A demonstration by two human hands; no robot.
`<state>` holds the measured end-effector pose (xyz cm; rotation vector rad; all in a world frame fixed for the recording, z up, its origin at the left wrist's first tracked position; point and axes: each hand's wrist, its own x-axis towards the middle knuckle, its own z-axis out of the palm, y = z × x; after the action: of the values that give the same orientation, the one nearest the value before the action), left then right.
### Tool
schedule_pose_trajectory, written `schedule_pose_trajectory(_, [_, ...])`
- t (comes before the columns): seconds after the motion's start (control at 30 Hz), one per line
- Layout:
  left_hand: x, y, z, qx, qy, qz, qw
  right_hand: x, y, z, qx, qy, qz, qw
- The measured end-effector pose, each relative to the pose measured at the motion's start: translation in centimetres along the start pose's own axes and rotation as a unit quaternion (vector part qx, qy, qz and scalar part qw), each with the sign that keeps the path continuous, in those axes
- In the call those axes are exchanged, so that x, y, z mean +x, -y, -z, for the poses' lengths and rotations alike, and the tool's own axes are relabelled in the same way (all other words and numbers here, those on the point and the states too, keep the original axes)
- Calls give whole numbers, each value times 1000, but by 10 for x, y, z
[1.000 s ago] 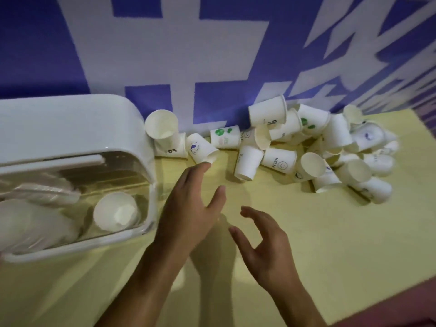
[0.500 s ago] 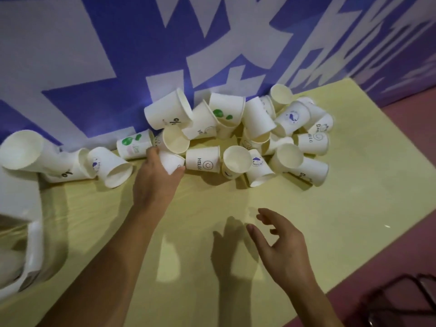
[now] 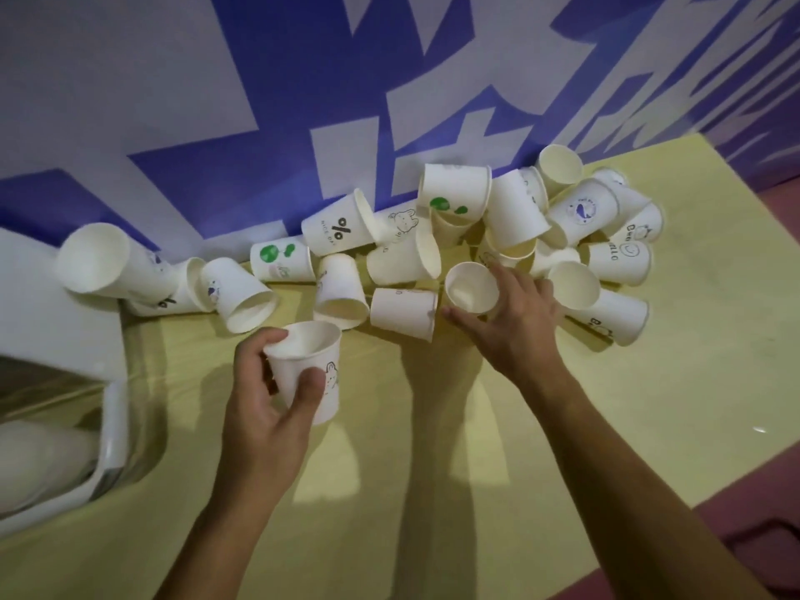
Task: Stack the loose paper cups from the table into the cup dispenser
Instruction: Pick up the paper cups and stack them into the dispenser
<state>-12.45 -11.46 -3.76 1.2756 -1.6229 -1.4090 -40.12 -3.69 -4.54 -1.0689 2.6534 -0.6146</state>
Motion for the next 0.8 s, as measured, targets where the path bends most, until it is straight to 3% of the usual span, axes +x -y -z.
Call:
schedule_pose_trajectory(0.17, [-8, 6, 22, -38, -4, -1, 999, 0, 3, -6, 5, -12, -22, 1000])
schedule_pose_trajectory(0.4, [-14, 6, 60, -70, -47, -27, 996, -35, 32, 5, 23, -48, 37, 998])
schedule_pose_trajectory(0.8, [-64, 3, 176, -47, -71, -100, 991, -159, 169, -10, 158, -1, 184, 970])
